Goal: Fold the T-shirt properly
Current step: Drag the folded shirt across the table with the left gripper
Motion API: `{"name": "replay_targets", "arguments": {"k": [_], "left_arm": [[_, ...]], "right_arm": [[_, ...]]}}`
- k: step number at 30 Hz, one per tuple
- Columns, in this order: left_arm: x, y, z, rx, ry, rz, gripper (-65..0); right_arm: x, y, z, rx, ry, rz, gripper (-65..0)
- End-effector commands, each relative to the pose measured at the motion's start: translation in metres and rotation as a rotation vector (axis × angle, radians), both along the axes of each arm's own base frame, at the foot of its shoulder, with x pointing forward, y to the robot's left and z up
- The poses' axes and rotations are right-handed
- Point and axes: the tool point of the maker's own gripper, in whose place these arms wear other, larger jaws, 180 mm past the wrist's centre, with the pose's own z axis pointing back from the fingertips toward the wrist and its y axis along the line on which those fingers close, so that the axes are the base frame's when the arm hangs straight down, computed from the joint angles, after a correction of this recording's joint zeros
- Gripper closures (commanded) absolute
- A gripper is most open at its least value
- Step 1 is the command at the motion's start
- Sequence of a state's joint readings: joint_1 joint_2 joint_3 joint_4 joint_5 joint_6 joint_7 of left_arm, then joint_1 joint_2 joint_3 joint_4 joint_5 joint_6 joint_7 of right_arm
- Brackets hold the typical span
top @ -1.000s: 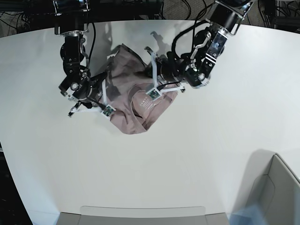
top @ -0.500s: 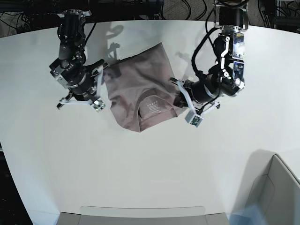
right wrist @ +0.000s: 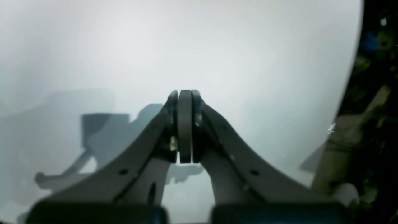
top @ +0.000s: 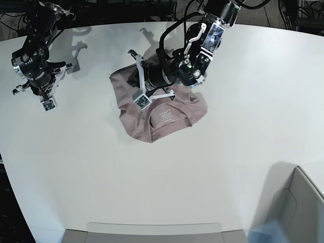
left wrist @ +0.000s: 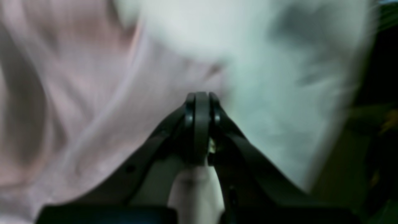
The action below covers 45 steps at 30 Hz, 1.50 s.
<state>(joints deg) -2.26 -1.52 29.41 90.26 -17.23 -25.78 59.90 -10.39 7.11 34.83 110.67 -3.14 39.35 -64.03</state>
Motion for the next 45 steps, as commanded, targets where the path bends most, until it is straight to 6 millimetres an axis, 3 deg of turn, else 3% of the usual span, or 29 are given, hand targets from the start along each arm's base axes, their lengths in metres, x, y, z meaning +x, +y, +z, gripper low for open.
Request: {"name": "replay_targets", "arguments": {"k": [1, 3, 7, 13, 16, 24, 30, 34, 37, 40, 43, 45], "left_arm": [[0.016, -0.004, 0.010, -0.022, -0.050, 0.002, 0.0], [0.017, 0.006, -0.007, 0.038, -0.039, 0.005, 0.0], [0.023, 0.057, -0.030, 0.174, -0.045, 0.026, 0.0], [0.053, 0.167, -0.034, 0.281, -0.046, 0.246, 0.0], [0.062, 0.195, -0.021, 0.317, -0.090, 0.279, 0.0], [0.072, 0.187, 0.037, 0.276, -0.274, 0.275, 0.0], [0.118, 0.220, 0.079, 0.193, -0.383, 0.475, 0.0], [0.128, 0.231, 0.053, 0.202, -0.300, 0.499, 0.0], [0.123, 0.221, 0.027, 0.211, -0.234, 0.463, 0.0], [0.122, 0.214, 0.017, 0.199, -0.231, 0.447, 0.0], [0.113, 0.223, -0.011, 0.206, -0.156, 0.471, 0.0], [0.106, 0.243, -0.031, 0.242, -0.113, 0.487, 0.0]], "right_arm": [[0.004, 0.001, 0.009, 0.002, -0.036, 0.023, 0.0], [-0.004, 0.003, 0.003, 0.018, -0.016, 0.028, 0.0], [-0.015, 0.008, -0.005, 0.043, 0.009, 0.037, 0.0], [-0.017, 0.013, -0.007, 0.069, 0.008, 0.043, 0.0], [-0.016, 0.016, -0.008, 0.076, 0.010, 0.049, 0.0], [-0.016, 0.022, -0.009, 0.091, 0.006, 0.050, 0.0], [-0.025, 0.020, -0.014, 0.089, 0.028, 0.045, 0.0], [-0.031, 0.022, -0.018, 0.093, 0.045, 0.046, 0.0], [-0.031, 0.023, -0.019, 0.093, 0.047, 0.047, 0.0], [-0.030, 0.022, -0.018, 0.090, 0.046, 0.048, 0.0], [-0.030, 0.021, -0.017, 0.089, 0.044, 0.049, 0.0], [-0.030, 0.020, -0.017, 0.085, 0.046, 0.048, 0.0]]}}
